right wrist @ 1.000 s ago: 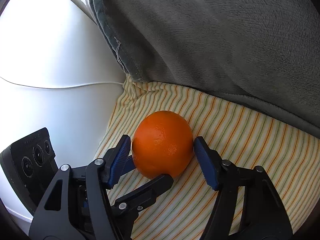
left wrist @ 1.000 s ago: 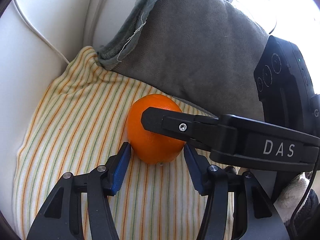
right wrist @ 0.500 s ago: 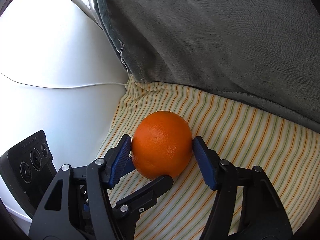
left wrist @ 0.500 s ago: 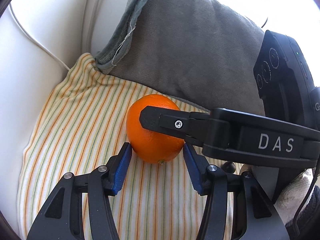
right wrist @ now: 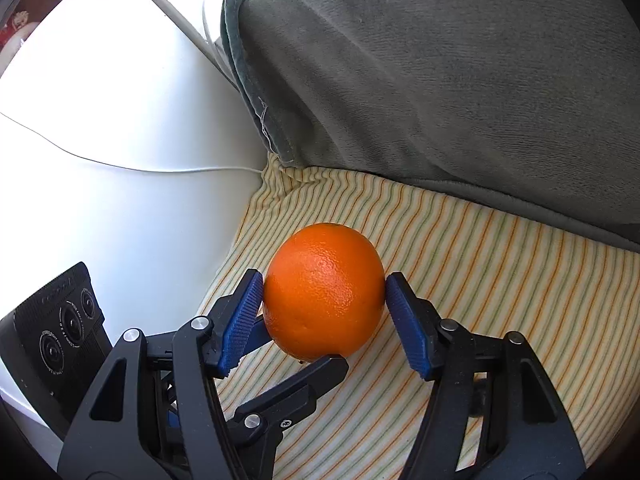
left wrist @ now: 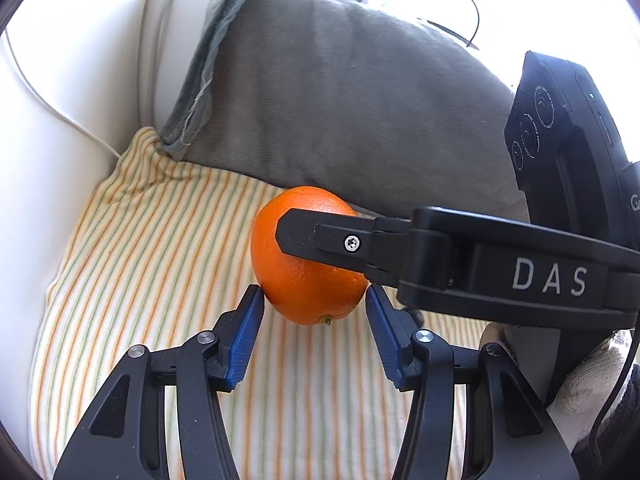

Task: Organize fruits
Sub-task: 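Carry the orange held between both tools over the floral plate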

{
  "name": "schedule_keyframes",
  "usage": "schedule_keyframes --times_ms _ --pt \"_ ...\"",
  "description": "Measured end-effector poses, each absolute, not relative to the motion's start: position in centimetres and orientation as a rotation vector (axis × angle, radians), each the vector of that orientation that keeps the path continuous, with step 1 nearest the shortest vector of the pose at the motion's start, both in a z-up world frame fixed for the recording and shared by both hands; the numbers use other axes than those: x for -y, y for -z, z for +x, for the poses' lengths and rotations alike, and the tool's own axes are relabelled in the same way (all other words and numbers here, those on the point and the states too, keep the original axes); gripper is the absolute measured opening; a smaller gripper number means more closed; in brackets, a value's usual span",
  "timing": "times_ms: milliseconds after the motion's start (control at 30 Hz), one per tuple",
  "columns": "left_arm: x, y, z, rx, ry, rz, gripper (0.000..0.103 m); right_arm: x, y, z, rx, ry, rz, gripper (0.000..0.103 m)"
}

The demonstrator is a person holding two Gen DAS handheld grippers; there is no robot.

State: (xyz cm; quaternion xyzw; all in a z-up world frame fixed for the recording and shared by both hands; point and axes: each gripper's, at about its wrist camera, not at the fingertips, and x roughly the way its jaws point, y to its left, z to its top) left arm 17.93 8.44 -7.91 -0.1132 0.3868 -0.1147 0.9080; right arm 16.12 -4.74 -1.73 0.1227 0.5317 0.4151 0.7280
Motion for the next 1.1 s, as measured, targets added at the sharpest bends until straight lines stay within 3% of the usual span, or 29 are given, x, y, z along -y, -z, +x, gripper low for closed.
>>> schedule_keyframes --times_ms 1100 --pt "7.7 5.5 15.6 -0.755 0.455 -0.101 0.052 24.7 -2.3 13.9 -1.045 -0.723 0.339 0.067"
